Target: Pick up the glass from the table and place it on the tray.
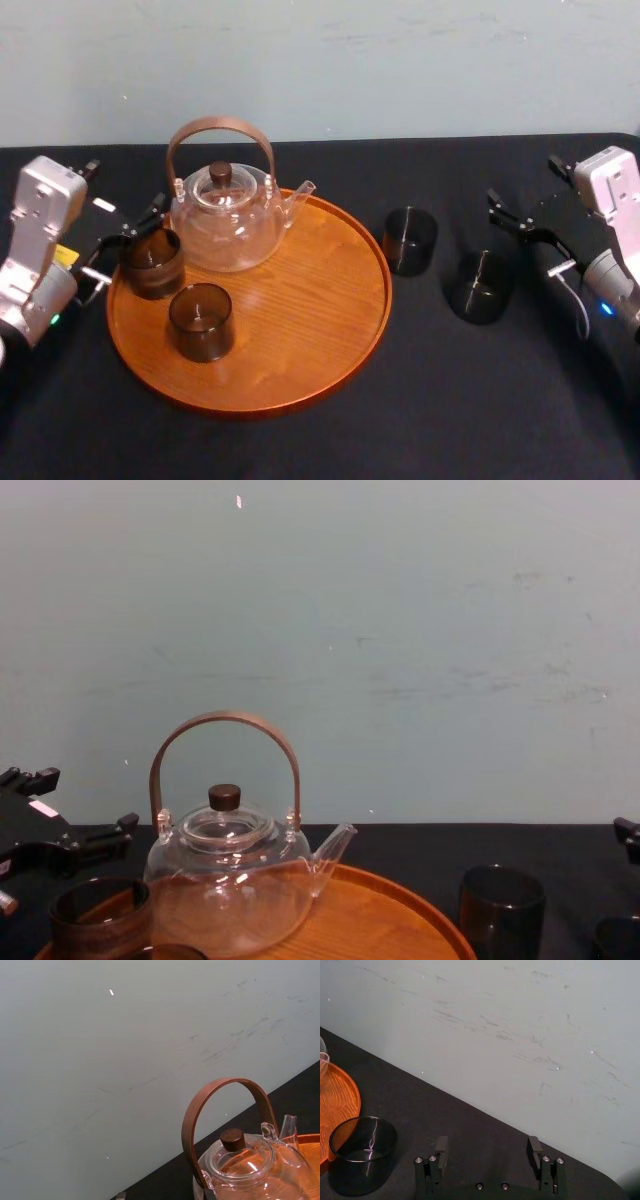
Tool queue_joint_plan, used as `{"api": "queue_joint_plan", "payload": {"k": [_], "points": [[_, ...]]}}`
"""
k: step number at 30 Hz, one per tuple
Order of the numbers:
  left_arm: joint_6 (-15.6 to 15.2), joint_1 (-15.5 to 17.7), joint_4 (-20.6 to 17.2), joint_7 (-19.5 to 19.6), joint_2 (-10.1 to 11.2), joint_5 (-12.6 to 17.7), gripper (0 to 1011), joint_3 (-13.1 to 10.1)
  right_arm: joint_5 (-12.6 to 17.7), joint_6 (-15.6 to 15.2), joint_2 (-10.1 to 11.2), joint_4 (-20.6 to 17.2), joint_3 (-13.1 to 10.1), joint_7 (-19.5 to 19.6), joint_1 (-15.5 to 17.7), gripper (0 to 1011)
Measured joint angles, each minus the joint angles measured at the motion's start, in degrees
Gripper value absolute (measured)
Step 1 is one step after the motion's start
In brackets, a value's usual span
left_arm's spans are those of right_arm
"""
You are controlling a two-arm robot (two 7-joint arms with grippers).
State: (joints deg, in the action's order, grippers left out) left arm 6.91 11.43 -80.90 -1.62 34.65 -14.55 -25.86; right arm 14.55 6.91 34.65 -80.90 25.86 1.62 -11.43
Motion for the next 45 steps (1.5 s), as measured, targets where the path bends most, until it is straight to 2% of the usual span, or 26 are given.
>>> {"api": "queue_joint_plan", "payload": {"k": [21,32,41,45], "points": [[0.0,0.0,0.0,0.0,0.0,0.0,1001,0.0,0.0,0.0,0.0,0.0,-0.2,-0.3,0.1,1002],[0.0,0.0,0.0,0.0,0.0,0.0,1001,0.0,1.4,-1.1,0.0,-0.8,-1.9,-4.4,0.7,1002],[0.0,0.0,0.0,0.0,0.0,0.0,1001,0.0,4.4,-3.8,2.0,-4.3,-4.4,-9.2,2.8,1002],[0.0,0.0,0.0,0.0,0.0,0.0,1001,0.0,4.8,-4.3,2.8,-5.5,-5.2,-10.3,3.7,1002]]}}
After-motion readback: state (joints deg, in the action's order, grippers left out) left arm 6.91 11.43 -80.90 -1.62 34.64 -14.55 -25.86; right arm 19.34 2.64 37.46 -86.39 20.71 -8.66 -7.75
